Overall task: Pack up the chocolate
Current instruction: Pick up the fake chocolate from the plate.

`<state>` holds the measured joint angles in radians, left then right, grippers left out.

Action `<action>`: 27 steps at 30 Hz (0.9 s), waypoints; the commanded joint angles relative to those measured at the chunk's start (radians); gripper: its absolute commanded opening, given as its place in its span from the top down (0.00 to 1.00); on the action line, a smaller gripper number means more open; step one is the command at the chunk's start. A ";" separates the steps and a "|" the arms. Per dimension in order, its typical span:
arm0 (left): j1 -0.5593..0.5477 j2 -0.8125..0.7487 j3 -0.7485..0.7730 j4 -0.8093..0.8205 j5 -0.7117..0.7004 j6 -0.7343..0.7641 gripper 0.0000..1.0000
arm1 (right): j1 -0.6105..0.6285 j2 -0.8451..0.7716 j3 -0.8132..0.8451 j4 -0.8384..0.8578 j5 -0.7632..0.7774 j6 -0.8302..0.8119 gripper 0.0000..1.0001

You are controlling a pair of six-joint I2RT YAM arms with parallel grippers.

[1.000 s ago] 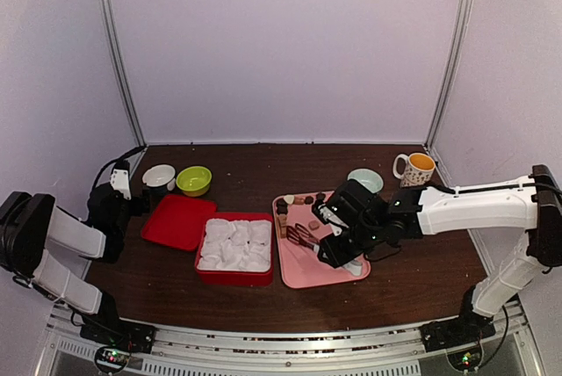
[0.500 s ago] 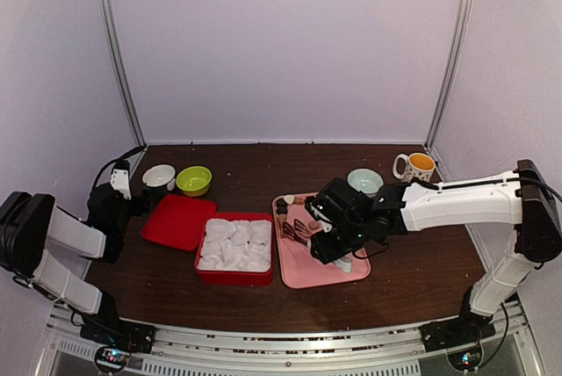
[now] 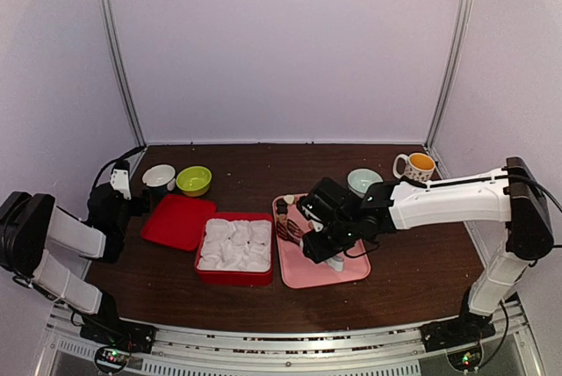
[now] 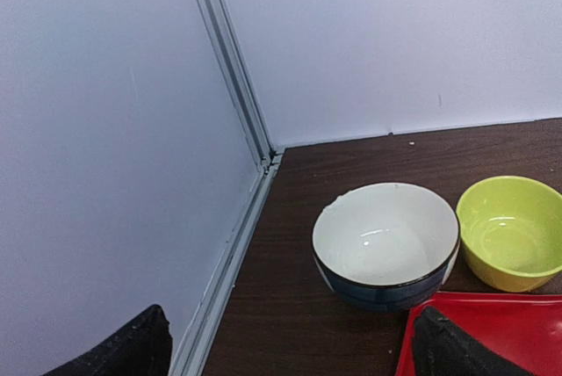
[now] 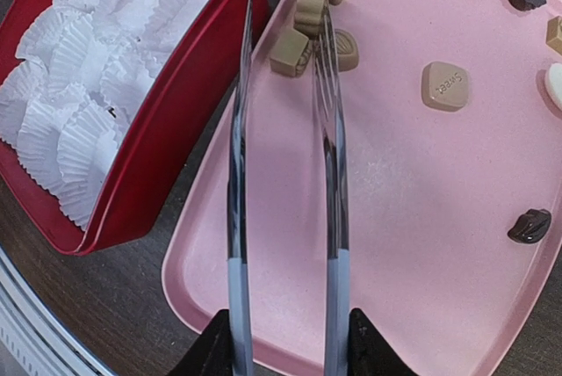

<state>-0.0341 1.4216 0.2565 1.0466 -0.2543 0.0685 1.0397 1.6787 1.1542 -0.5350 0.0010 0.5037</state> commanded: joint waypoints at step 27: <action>0.007 0.007 0.020 0.046 -0.001 -0.010 0.02 | 0.013 -0.223 -0.076 0.222 0.053 -0.039 0.81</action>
<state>-0.0341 1.4216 0.2565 1.0466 -0.2543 0.0685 1.0443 1.5192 1.1221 -0.4774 0.1059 0.4965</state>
